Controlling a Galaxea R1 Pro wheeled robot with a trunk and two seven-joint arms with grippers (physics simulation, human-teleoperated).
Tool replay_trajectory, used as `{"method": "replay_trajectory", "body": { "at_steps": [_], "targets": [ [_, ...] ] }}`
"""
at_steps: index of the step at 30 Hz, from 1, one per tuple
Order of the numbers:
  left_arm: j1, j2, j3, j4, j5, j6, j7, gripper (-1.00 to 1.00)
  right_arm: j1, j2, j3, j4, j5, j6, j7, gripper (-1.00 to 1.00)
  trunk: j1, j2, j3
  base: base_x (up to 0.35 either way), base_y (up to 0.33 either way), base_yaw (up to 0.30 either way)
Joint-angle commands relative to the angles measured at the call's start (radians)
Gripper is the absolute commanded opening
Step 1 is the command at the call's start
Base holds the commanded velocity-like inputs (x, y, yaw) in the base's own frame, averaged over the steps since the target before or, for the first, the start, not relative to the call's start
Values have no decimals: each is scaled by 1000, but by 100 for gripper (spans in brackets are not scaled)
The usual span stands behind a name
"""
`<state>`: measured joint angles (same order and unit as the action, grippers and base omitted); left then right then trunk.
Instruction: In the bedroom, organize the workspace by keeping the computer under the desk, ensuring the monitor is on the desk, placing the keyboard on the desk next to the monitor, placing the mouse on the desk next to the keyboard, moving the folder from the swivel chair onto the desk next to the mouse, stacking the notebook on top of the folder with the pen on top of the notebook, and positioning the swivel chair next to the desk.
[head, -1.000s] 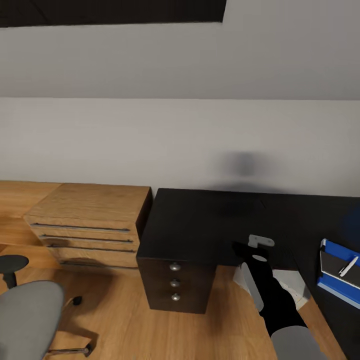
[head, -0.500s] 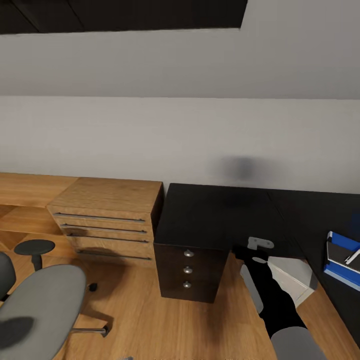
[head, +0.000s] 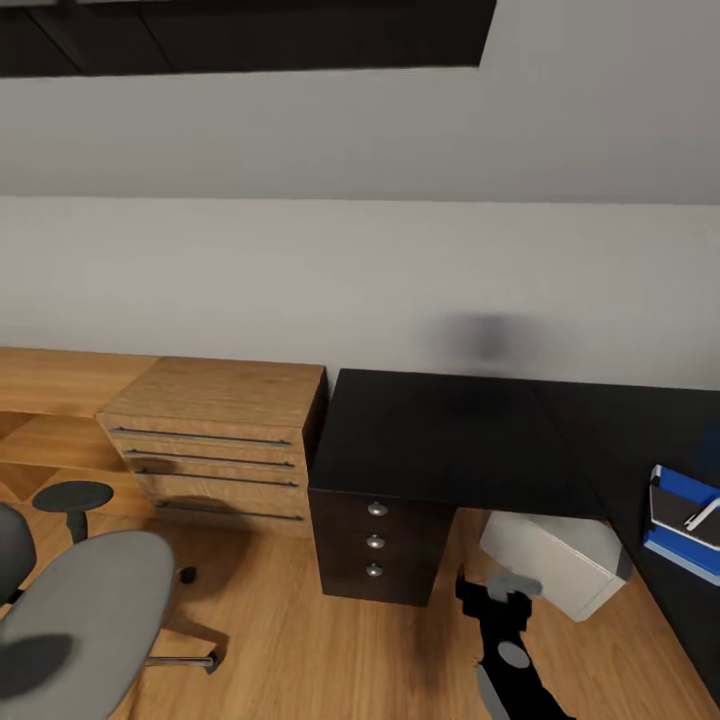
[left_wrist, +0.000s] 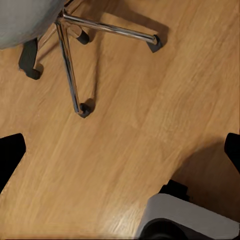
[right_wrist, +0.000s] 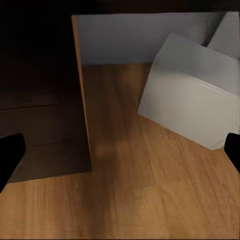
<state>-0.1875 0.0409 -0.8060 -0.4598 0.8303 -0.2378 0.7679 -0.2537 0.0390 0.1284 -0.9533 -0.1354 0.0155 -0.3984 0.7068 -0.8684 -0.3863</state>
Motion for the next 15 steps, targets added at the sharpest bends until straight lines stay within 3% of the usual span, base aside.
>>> {"method": "replay_trajectory", "body": {
  "at_steps": [1, 5, 7, 10, 13, 15],
  "targets": [
    [-1, 1, -9, 26, 11, -6, 0, 100, 22, -1, 14, 22, -7, -42, -8, 100, -4, 6, 2, 0, 0, 0],
    [-1, 1, -9, 75, 22, -7, -53, 100, 61, 1, 30, 136, -7, -158, -8, 100, -19, 34, 15, 0, 0, 0],
    [-1, 1, -9, 111, 37, -6, -108, 100, 69, 2, 34, 225, -7, -224, -7, 100, -27, 48, 21, 0, 0, 0],
    [-1, 0, -6, 220, 93, -5, -270, 100, 75, 3, 43, 454, -7, -436, -1, 100, -38, 69, 30, 0, 0, 41],
    [-1, 1, -7, 310, 187, -11, -463, 100, 77, 25, 75, 676, -7, -704, 1, 100, -50, 90, 40, 0, 0, 200],
    [-1, 0, -11, 355, 212, -63, -538, 100, 78, 38, 88, 743, -9, -796, 0, 100, -57, 104, 46, 0, 0, 258]
  ]
}}
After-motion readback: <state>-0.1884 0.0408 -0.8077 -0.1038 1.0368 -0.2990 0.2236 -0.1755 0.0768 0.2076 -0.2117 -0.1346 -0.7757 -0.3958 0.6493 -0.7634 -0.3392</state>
